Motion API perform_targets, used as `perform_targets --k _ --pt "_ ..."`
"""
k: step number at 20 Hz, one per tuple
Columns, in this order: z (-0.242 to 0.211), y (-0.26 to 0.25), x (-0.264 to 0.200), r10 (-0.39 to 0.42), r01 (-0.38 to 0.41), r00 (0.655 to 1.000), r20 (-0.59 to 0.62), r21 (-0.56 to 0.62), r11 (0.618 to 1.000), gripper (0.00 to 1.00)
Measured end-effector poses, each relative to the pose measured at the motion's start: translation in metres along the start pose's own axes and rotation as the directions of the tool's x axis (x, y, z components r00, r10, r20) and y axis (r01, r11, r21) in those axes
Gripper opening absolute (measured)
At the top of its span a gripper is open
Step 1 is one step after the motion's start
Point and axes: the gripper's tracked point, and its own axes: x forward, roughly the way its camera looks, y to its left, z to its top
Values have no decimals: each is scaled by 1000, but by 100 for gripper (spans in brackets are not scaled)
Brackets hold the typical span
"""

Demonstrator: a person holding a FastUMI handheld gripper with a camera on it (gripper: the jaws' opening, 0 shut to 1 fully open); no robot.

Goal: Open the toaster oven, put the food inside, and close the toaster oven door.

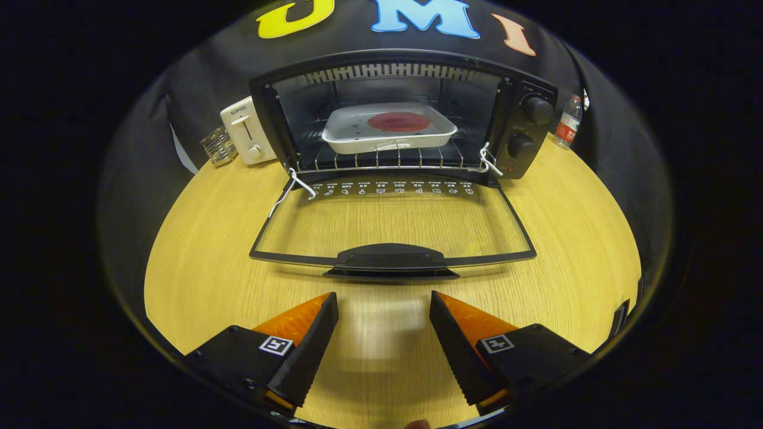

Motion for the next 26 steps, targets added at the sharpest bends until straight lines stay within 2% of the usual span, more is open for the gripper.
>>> perform_targets --k 5,9,18,26 --pt "5 -6 12 -30 31 999 -22 32 999 98" --pt "6 -6 9 -37 37 999 -6 13 999 98" --pt "24 -3 -26 -16 11 991 134 41 999 98" --pt "48 0 -43 -3 -9 980 200 60 998 98"
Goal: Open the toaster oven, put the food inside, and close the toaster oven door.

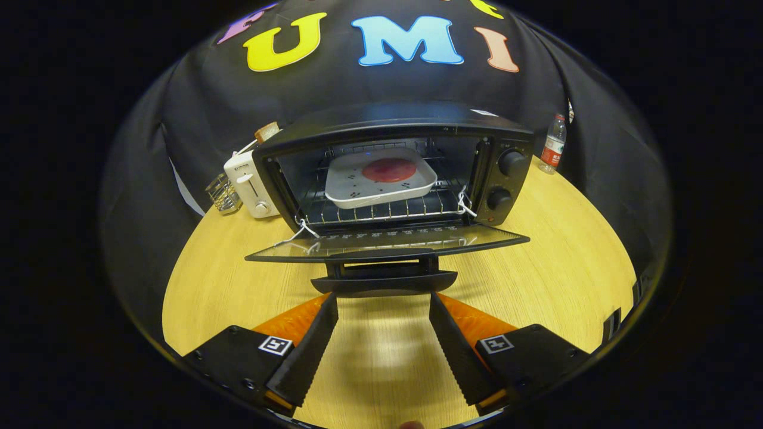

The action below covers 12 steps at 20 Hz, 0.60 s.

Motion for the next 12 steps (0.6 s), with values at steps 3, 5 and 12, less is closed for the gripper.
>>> perform_targets --k 3,5,12 --pt "12 3 -5 14 -14 999 40 0 1000 98" --pt "22 4 -6 16 -16 997 70 -5 1000 98" --pt "64 12 -50 38 1 955 295 -129 992 99"
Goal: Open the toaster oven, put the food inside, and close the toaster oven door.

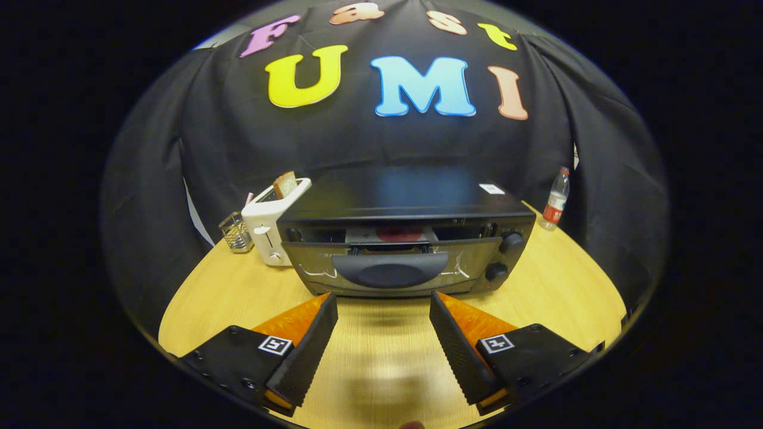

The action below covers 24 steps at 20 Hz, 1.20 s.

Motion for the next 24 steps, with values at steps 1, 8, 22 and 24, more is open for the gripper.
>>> perform_targets --k 1,8,22,24 --pt "5 -1 0 0 0 1000 30 -23 1000 99" --pt "37 -24 -49 -4 17 981 192 -65 998 98" --pt "29 -115 -151 -72 70 944 322 17 997 98" --pt "28 -125 -158 -85 81 939 332 27 996 98"
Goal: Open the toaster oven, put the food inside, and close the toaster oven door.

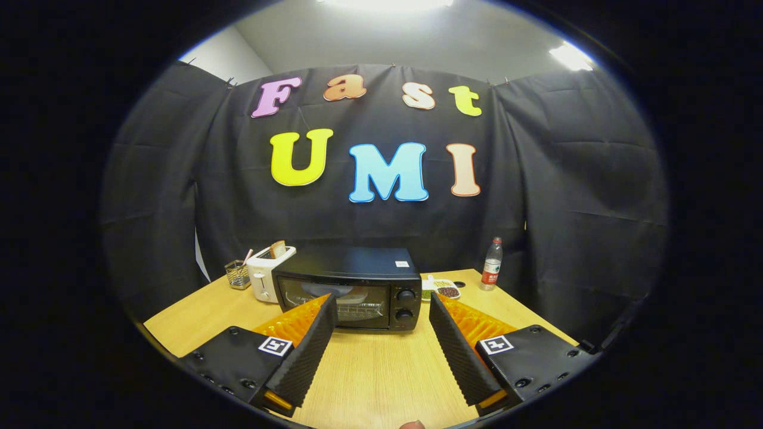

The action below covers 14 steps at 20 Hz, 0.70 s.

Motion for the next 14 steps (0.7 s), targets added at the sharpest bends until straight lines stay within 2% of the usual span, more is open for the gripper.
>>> perform_targets --k 5,14 --pt "5 -13 -6 -9 9 1000 22 11 1000 98" --pt "-4 -13 0 0 0 1000 -12 5 1000 98"
